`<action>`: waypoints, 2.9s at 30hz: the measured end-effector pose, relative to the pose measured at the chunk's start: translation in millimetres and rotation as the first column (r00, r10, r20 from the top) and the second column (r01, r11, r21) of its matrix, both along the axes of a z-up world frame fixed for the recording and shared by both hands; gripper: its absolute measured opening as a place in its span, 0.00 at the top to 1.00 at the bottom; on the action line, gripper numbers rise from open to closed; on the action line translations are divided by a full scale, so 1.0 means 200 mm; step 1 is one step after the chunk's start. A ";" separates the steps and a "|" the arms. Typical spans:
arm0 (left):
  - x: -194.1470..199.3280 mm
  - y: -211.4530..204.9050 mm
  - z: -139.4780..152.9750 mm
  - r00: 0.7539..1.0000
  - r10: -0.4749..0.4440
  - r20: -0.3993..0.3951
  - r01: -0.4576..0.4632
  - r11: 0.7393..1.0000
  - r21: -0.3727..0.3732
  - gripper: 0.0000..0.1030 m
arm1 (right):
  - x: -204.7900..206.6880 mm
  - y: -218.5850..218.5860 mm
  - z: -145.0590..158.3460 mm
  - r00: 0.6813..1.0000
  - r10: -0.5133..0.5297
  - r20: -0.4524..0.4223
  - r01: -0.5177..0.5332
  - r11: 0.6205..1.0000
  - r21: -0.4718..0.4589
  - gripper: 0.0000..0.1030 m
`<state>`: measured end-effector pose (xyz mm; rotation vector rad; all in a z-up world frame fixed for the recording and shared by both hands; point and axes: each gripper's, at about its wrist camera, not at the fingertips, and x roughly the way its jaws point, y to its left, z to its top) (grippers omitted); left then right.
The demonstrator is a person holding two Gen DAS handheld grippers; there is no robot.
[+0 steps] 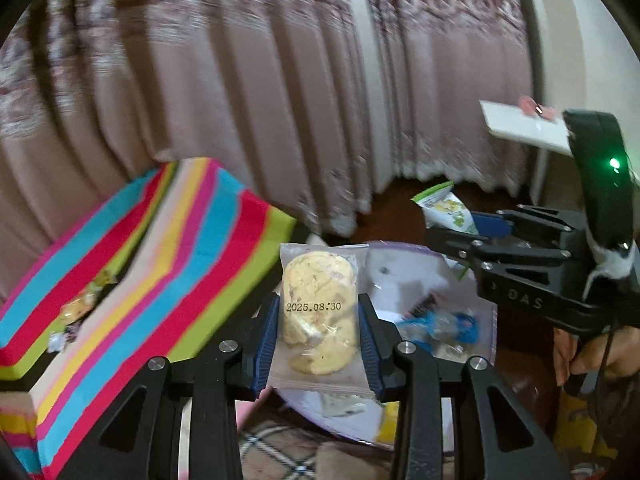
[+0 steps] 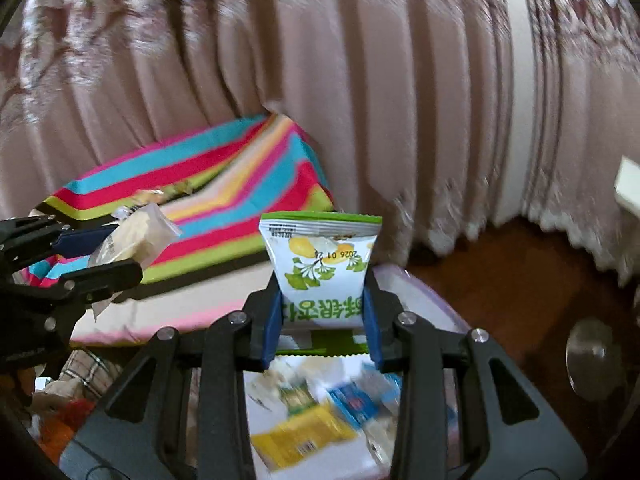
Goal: Organize snacks
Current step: 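Carry both packets to the white box and open both tools to drop them, then grasp the white-and-orange snack packet with the left tool while the right tool grasps the bread bag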
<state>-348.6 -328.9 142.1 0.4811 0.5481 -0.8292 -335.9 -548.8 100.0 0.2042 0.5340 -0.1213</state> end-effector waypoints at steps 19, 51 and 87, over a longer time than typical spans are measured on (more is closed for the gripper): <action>-0.11 -0.17 -0.18 0.982 -0.179 -0.068 0.183 0.981 0.059 0.18 | -0.02 -0.20 -0.23 0.977 -0.083 -0.198 0.095 0.994 0.051 0.53; 1.57 1.85 -0.59 0.533 0.725 -0.436 -0.825 0.559 -0.078 0.17 | 2.00 1.61 -0.24 0.724 0.619 -0.303 -0.681 0.711 -0.176 0.16; 2.68 1.88 -0.71 0.254 0.830 -0.497 -0.963 0.263 -0.054 0.40 | 2.17 1.66 -0.33 0.727 0.646 -0.232 -0.677 0.731 -0.089 0.41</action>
